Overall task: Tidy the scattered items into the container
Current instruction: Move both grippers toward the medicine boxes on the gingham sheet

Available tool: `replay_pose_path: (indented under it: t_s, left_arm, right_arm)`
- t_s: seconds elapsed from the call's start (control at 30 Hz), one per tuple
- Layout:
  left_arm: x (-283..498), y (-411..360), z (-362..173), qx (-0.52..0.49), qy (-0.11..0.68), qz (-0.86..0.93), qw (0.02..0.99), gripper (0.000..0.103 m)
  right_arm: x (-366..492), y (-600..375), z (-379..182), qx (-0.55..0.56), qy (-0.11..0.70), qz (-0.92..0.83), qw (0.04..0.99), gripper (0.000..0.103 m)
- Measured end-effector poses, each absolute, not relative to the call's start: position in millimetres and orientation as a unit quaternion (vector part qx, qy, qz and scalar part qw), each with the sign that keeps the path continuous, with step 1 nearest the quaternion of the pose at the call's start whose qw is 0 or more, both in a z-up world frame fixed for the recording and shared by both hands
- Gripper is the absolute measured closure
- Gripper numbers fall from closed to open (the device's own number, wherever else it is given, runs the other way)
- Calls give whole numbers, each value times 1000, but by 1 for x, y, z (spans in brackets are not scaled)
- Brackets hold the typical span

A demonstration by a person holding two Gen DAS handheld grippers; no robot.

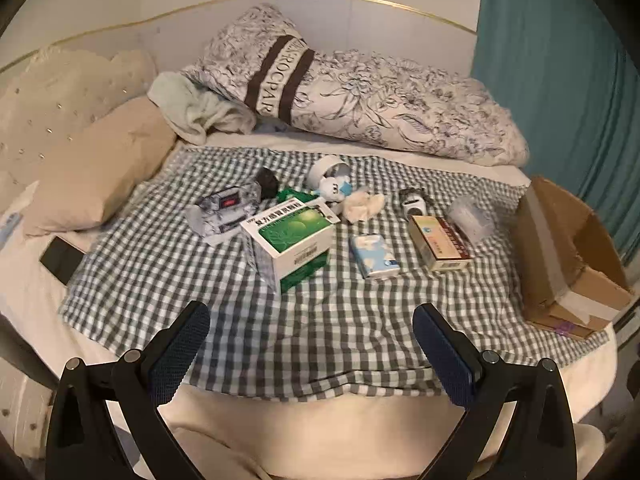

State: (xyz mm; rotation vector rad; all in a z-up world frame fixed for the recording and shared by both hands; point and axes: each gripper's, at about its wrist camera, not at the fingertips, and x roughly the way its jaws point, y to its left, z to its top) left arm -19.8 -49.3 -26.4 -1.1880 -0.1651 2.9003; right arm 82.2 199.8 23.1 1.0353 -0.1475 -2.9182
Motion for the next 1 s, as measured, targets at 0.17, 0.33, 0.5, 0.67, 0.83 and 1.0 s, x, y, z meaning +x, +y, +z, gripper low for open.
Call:
replay_pose_path:
  t_s: [0.17,0.33,0.5,0.67,0.83,1.0]
  left_arm:
    - [-28,-57,-30,-382,-51,923,6,0]
    - [-51,-53,-39,-369,-31,929,7,0]
    - [-95,-63,-69,-381,-13,924,1,0]
    - [-137,-72,-96,-392,-16,920,12,0]
    - [-158,-71,-109,-385,-19,922,33,0]
    - [-163,-75,-115,-374,-9,924,75,0]
  right_arm:
    - [68,194,20,340,-58,-938,32,0]
    - [26,184,10,347,-45,-935,52,0]
    - [-33,174,-18,371,-2,-927,48,0]
    - [-95,176,-47,394,-13,-917,59,0]
    - [-153,170,-77,422,-22,-903,82,0]
    - [-186,169,-100,425,3,-901,86,0]
